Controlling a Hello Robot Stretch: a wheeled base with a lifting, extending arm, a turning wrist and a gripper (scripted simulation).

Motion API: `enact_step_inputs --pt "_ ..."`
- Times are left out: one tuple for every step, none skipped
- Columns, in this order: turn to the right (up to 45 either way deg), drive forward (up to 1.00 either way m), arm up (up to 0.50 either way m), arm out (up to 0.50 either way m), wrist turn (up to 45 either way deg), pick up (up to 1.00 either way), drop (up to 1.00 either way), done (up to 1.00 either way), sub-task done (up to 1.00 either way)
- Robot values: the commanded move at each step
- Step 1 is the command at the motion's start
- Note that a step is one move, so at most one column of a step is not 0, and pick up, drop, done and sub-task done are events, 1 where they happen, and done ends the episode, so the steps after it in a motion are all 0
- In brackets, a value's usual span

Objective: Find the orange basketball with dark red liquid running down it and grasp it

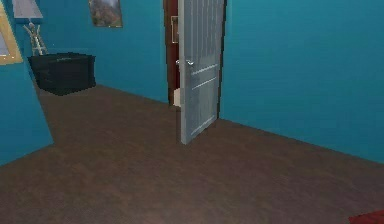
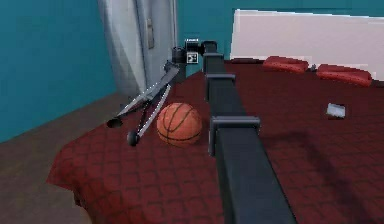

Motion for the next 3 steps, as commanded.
enact_step_inputs --pt "0.0 0.0 0.0 0.0 45.0 0.0 0.0 0.0 0.0" --pt "0.0 0.0 0.0 0.0 45.0 0.0 0.0 0.0 0.0" --pt "0.0 0.0 0.0 0.0 39.0 0.0 0.0 0.0 0.0"
